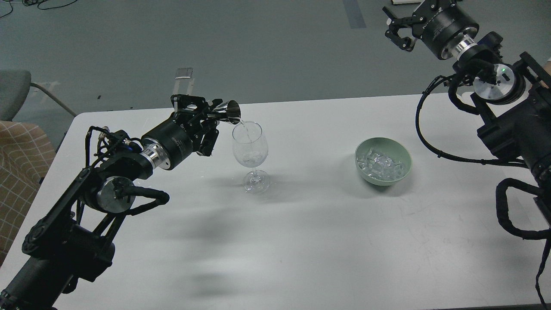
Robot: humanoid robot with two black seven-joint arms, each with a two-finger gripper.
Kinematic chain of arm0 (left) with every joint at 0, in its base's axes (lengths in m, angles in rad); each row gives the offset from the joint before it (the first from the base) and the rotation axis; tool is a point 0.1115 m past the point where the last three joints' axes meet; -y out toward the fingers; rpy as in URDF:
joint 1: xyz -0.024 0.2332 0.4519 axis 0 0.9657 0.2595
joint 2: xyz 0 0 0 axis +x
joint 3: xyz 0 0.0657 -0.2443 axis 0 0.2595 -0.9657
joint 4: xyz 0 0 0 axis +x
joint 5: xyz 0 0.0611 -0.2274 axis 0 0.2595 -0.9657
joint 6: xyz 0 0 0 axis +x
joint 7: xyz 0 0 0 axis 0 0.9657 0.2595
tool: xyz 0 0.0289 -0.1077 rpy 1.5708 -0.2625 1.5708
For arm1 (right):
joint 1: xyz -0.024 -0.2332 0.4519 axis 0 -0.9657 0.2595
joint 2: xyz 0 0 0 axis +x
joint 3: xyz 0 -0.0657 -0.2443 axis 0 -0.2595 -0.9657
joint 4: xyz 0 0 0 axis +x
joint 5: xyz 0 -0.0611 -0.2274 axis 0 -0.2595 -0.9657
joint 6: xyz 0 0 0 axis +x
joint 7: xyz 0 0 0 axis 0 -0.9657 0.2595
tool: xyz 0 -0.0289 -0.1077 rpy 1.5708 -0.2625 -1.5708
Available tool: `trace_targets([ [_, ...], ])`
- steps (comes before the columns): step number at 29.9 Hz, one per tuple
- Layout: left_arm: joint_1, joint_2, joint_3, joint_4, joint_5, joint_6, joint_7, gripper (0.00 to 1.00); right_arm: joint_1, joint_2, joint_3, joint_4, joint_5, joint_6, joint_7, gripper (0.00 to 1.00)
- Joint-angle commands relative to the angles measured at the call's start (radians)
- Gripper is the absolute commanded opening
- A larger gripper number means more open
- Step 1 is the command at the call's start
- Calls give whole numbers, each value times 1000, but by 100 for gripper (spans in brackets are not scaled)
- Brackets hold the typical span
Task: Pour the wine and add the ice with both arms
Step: 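Tilt the jigger with the left gripper to pour into the glass, then turn the jigger upright and move the left gripper back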
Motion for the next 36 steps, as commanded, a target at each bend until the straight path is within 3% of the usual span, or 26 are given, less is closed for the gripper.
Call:
trace_targets([
  [1, 1, 1, 0, 0, 28, -14, 0, 10, 1, 0, 0, 0, 0, 0, 0, 100],
  [23, -14, 27, 0, -51, 200, -63, 3, 10, 2, -3, 5, 12, 0, 0, 0, 100],
  [36, -78, 60, 0, -79, 298, -66, 40, 10, 5, -6, 3, 12, 0, 0, 0, 100],
])
